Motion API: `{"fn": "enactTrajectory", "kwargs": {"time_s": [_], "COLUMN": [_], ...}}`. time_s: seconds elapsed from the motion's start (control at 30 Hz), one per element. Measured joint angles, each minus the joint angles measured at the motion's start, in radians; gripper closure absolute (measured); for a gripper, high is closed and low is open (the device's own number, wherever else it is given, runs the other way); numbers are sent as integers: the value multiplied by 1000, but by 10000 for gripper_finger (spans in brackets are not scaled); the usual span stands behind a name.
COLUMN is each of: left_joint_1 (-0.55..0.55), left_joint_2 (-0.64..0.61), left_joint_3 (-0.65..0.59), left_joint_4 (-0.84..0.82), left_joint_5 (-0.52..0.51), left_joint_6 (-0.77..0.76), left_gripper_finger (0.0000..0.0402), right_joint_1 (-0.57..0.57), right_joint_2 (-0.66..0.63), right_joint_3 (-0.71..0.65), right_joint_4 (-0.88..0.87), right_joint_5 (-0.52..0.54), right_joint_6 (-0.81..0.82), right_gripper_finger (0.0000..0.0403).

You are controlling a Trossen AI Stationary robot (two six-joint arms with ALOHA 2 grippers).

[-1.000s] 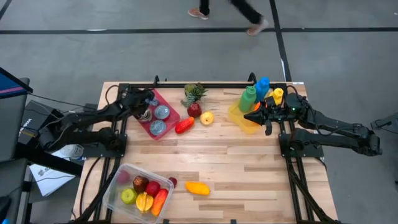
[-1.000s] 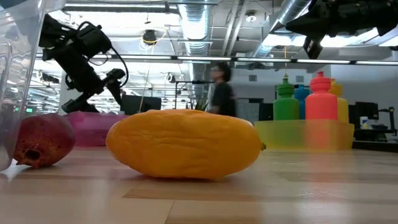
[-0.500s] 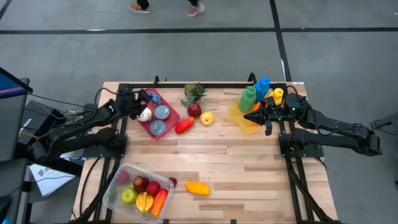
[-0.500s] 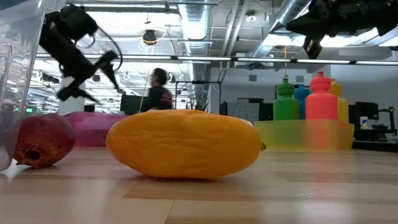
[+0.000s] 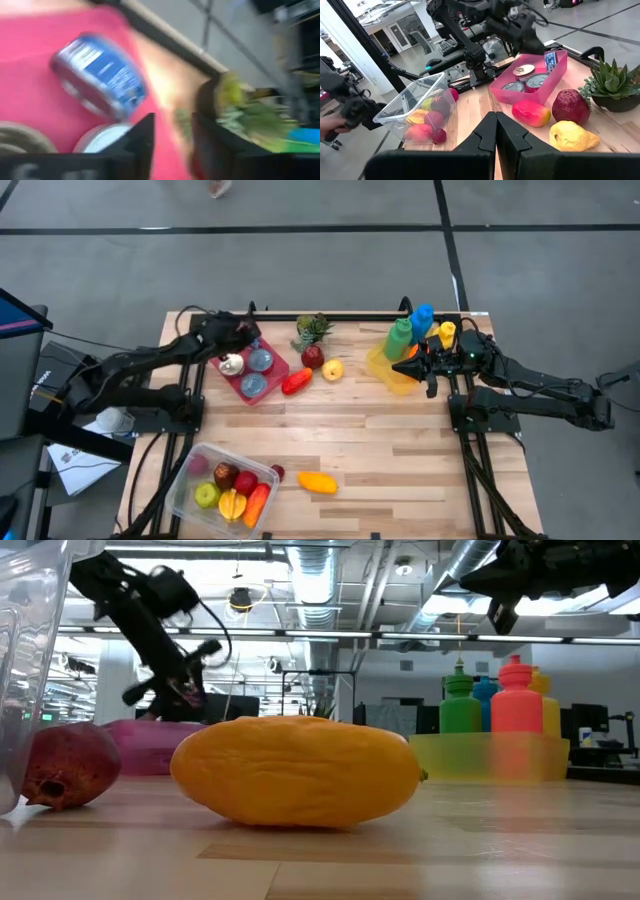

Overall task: Pick & Place Food Item
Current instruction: Put the blue tuna can into the pink bin

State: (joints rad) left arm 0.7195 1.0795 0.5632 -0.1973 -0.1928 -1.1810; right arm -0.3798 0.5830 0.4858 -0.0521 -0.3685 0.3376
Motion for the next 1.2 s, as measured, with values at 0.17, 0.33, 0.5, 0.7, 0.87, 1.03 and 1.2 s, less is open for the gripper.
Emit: {"fn": "enactTrajectory", "kwargs": {"time_s": [0.17,0.33,0.5,0.7,0.87,1.03,1.2], "left_joint_1": [-9,-40,-89,-105,-64,-51,-53], "left_joint_2": [103,78,-50,-214,-151,-1,90], "left_joint_3": [0,0,0,-4,-2,-5,-4], "left_joint_4": [56,-63,-281,-192,-23,-27,-30], "left_joint_5": [0,-10,-134,-265,-258,-229,-228], "left_joint_6": [37,-6,-81,-122,21,37,78], "left_gripper_finger": [386,395,400,401,401,401,401], "right_joint_1": [0,0,0,0,-12,-18,-18], "right_joint_2": [0,0,0,0,0,0,0], "right_joint_3": [0,0,0,0,0,0,0], "right_joint_4": [-1,-1,-1,-1,-1,-1,-1], "right_joint_5": [0,0,0,1,3,3,4], "right_joint_6": [3,11,-5,-27,-39,-39,-34], "right_gripper_finger": [403,403,403,403,403,403,403]}}
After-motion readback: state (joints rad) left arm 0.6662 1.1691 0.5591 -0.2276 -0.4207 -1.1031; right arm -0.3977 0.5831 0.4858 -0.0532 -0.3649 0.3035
